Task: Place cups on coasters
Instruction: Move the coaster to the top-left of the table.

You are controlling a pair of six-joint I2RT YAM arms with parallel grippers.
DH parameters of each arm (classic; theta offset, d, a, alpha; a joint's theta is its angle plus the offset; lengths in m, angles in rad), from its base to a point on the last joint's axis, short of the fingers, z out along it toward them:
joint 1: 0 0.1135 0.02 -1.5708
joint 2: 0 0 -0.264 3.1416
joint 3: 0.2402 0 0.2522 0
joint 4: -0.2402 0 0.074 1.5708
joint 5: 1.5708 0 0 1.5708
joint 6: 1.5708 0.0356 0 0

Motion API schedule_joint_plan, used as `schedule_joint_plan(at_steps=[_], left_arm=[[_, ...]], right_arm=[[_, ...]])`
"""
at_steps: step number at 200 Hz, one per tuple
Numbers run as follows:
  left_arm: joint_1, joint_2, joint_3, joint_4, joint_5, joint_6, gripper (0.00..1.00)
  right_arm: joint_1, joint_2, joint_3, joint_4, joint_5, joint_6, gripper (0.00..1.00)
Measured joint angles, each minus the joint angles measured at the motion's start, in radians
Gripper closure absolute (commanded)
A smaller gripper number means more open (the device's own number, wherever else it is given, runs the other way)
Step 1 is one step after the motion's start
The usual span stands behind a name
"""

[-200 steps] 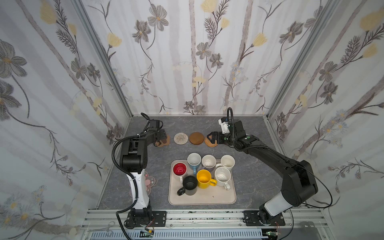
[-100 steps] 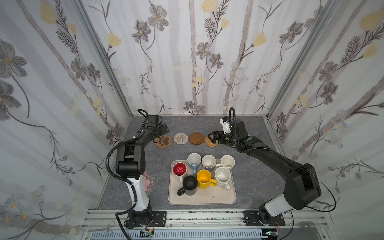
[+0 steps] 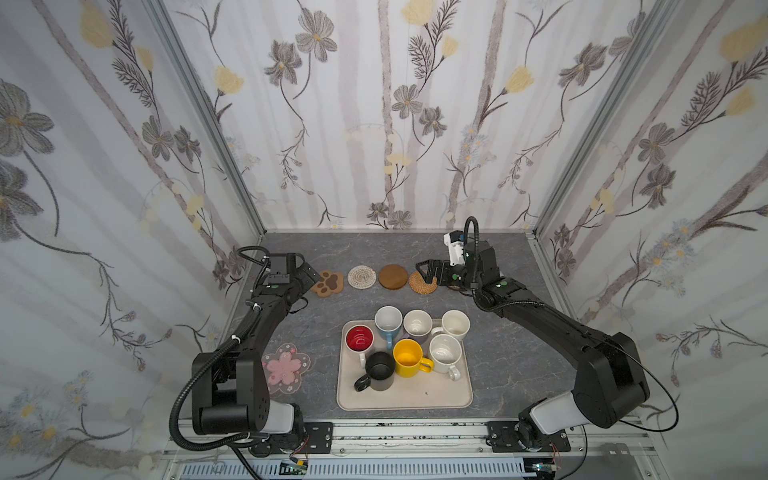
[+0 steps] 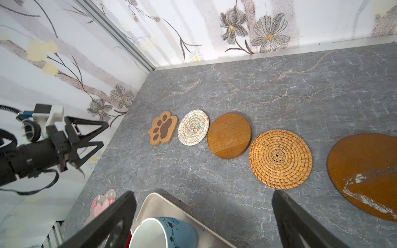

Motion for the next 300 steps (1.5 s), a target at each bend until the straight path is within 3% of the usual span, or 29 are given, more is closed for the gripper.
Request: schedule_joint_plan(at_steps=[35, 115, 227, 300], left_arm=[[0.035, -0.121, -0.138, -0.072, -0.008, -0.029, 0.20], [0.082, -0.220, -0.387, -0.188, -0.027, -0.195, 0.52], [0.138, -0.124, -0.410, -0.175, 0.002, -0.277, 0.53], [0.166, 0.074, -0.241, -0.317, 0.040, -0.276, 0.54]], right_arm=[[0.001, -0.032, -0.078, 0.072, 0.000, 0.028, 0.00], [-0.009, -0.066, -0.124, 0.146, -0.003, 0.059, 0.00], [-0.042, -0.061, -0.134, 0.167, -0.031, 0.071, 0.00], [-0.045, -0.023, -0.135, 0.175, -0.043, 0.073, 0.00]])
